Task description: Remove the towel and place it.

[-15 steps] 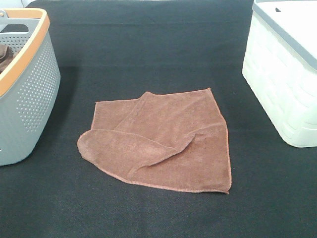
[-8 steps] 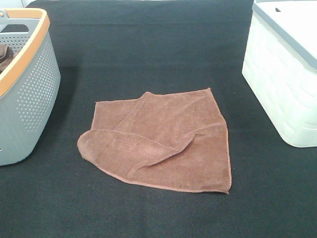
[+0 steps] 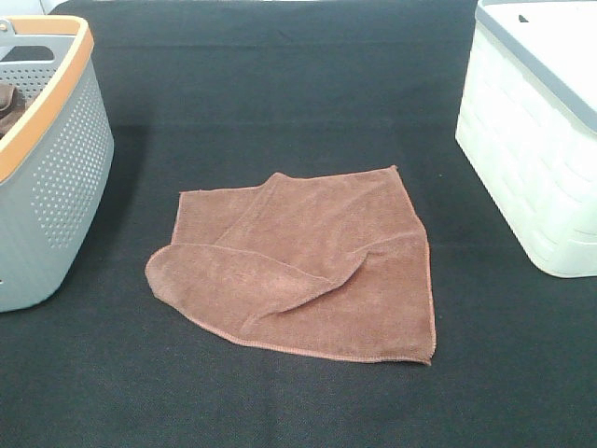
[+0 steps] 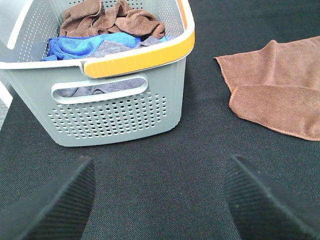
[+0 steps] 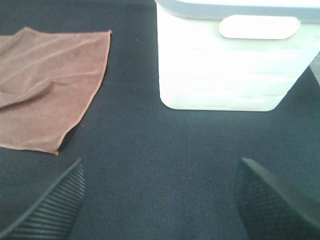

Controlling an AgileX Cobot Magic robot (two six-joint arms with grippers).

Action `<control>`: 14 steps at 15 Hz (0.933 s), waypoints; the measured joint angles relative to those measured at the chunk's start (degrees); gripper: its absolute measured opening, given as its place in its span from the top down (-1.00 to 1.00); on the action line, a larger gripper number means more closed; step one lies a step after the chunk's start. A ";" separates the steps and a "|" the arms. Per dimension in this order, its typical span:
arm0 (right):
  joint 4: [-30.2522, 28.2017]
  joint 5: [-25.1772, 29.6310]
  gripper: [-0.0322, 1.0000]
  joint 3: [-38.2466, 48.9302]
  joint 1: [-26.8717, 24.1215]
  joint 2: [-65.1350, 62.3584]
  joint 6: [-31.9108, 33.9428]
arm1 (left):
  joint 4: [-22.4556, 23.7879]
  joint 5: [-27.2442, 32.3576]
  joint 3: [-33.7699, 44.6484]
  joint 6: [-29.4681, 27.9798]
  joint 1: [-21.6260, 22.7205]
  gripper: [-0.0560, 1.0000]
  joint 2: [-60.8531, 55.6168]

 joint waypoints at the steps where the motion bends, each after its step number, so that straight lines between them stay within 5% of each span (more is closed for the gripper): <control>1: 0.00 -0.06 -0.56 0.00 0.00 -0.11 0.00 | 0.00 0.00 0.00 0.00 0.00 -0.42 0.00; 14: 0.00 -0.06 -0.55 0.00 -4.01 -0.23 0.17 | 0.00 0.00 0.00 0.00 0.00 -0.42 0.00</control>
